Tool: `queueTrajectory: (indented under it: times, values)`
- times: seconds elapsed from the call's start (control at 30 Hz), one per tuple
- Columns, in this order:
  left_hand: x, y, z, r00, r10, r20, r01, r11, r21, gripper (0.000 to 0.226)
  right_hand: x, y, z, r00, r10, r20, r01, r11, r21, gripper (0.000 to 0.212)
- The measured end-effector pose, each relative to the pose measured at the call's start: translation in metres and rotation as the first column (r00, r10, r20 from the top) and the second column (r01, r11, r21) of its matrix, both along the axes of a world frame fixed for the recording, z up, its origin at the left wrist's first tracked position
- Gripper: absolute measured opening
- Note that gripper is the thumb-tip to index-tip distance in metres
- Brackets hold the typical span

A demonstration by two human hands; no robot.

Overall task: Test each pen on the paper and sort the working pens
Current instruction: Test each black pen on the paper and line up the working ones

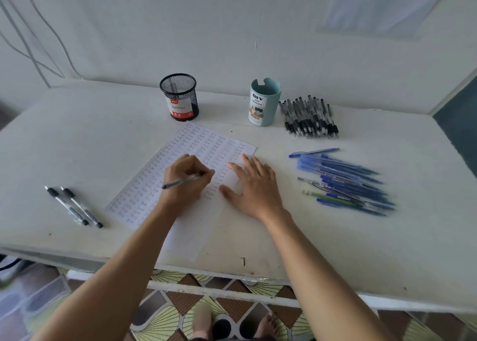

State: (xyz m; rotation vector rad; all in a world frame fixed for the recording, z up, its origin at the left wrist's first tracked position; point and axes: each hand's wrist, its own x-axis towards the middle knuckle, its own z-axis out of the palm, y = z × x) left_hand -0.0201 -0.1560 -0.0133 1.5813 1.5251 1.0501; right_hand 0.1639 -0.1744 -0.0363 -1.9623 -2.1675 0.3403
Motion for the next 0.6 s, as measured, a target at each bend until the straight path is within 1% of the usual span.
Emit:
queueTrajectory:
  times: [0.17,0.3,0.4,0.5,0.6]
  values:
    - [-0.0039,-0.0053,0.0056,0.993,0.087,0.08,-0.078,0.991,-0.113,0.03,0.0007,0.0004,-0.0002,1.0,0.003,-0.013,-0.003,1.0,-0.012,0.071]
    - [-0.0041,-0.004,0.0051,0.999,0.037,-0.012,-0.038,0.994,-0.098,0.04,0.0011,0.0017,-0.003,1.0,-0.005,-0.03,0.005,1.0,0.005,0.071]
    - [-0.0034,-0.0032,0.0038,0.997,0.008,-0.073,-0.015,0.996,-0.089,0.038,0.0008,0.0022,-0.0044,1.0,-0.006,-0.016,0.006,1.0,0.01,0.072]
    - [-0.0024,-0.0029,0.001,0.997,-0.01,-0.074,0.003,0.996,-0.091,0.034,0.0012,0.0025,-0.004,1.0,-0.006,-0.023,0.006,1.0,0.006,0.071]
    - [-0.0009,-0.0039,0.002,0.993,-0.026,-0.115,0.017,0.997,-0.076,0.033,0.0013,0.0022,-0.0033,1.0,-0.005,-0.031,0.005,1.0,0.009,0.072]
